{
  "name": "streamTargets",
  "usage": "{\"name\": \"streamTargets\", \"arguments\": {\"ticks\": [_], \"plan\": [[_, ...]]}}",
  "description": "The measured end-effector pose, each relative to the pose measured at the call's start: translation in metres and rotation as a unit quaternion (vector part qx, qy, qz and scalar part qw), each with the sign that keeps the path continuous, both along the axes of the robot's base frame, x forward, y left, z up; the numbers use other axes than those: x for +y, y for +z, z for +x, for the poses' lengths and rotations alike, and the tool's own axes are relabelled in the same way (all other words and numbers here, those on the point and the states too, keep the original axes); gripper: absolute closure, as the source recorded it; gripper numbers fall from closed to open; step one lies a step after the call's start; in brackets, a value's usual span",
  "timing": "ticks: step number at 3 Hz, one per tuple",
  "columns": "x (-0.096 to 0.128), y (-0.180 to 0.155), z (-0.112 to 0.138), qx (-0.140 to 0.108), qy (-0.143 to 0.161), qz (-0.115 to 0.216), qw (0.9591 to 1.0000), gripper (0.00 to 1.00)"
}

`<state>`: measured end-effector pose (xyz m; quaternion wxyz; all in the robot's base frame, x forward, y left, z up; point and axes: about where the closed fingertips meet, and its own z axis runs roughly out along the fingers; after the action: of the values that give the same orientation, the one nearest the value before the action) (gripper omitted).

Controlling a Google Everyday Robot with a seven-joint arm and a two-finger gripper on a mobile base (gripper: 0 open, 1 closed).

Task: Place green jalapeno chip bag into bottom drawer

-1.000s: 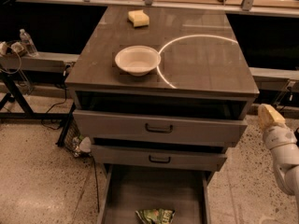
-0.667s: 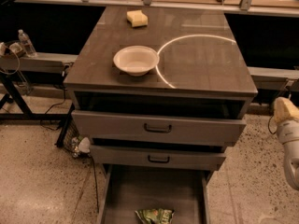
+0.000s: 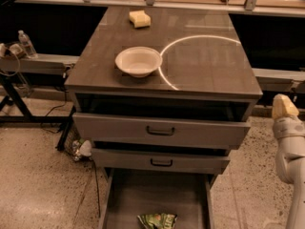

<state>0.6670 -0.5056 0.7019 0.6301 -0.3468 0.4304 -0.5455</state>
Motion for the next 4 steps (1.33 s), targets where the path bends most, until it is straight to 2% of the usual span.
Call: {"name": "streamTargets", "arguments": {"ticks": [1, 2, 3, 4], "plan": [[-0.016, 0.060, 0.032, -0.088, -0.008, -0.026, 0.9957, 1.00], [-0.025, 0.127, 0.037, -0.165, -0.025, -0.063, 0.9839, 1.00], [-0.033, 0.187, 0.023, -0.240, -0.056, -0.111, 0.9629, 1.00], [-0.044, 0.225, 0.000, -0.288, -0.084, -0.156, 0.9409, 1.00]]}}
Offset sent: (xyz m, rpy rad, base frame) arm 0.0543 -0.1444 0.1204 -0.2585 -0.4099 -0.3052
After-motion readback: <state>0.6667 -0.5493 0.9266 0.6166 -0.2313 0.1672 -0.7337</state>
